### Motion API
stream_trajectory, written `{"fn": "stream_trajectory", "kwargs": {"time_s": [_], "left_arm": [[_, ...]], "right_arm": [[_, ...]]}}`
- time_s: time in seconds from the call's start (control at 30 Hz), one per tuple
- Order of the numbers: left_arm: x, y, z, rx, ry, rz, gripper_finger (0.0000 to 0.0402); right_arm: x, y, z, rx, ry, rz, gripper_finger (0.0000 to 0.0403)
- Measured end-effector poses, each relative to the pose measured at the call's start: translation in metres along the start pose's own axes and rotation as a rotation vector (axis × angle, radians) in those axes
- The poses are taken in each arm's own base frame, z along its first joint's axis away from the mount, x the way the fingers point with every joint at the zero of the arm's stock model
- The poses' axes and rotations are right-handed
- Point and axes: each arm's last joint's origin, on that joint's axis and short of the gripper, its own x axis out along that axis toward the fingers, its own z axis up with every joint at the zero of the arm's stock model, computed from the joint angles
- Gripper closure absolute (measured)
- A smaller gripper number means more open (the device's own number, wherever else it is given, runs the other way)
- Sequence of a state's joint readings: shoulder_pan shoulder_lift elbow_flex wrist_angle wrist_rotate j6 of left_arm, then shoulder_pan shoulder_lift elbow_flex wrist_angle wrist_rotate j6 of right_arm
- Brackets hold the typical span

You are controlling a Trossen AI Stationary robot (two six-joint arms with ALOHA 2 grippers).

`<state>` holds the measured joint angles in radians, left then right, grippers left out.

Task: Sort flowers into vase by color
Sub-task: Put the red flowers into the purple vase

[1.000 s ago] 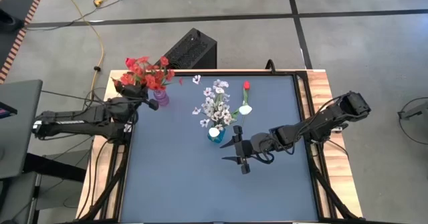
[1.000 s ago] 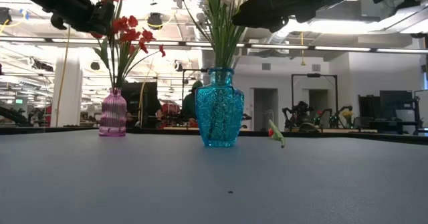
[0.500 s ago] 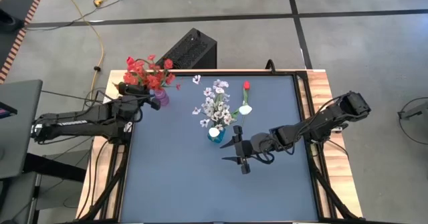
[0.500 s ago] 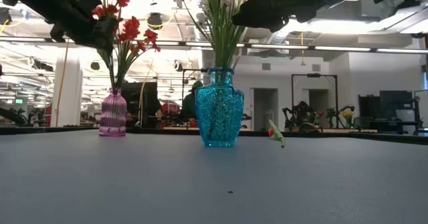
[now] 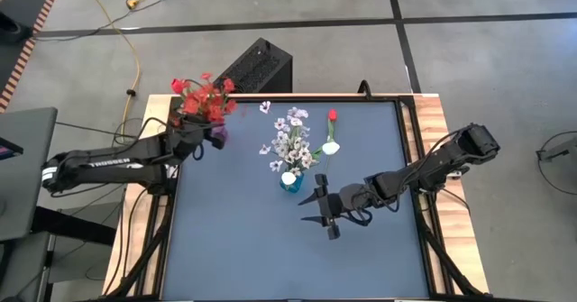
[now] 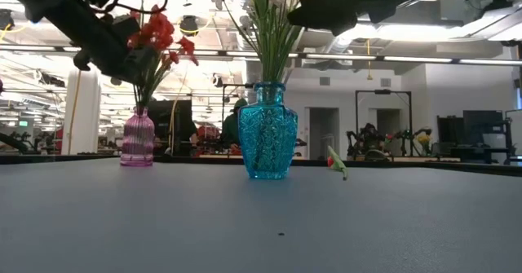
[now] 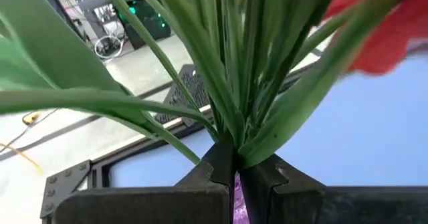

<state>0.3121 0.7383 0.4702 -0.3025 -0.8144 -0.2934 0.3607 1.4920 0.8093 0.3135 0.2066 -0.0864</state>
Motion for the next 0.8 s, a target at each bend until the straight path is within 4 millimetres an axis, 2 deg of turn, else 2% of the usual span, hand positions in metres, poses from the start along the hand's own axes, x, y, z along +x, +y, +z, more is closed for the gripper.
{"fn": "stream_trajectory", "kwargs": {"time_s": [0.23,0.53,0.8], "left_arm": [[0.0095,-0.0045,-0.0065,-0.004,0.068,0.006,0.0402],[0.0113,-0.0055,-0.0087,0.014,0.085,0.014,0.0396],[0.0075,-0.0054,-0.0065,0.023,0.148,-0.069,0.0322]], "right_arm": [[-0.0001,0.0002,-0.0024,-0.004,0.024,0.002,0.0184],[0.0000,0.0002,-0.0043,-0.008,0.044,0.003,0.0184],[-0.0048,-0.0005,-0.0072,-0.005,0.099,0.007,0.0184]]}}
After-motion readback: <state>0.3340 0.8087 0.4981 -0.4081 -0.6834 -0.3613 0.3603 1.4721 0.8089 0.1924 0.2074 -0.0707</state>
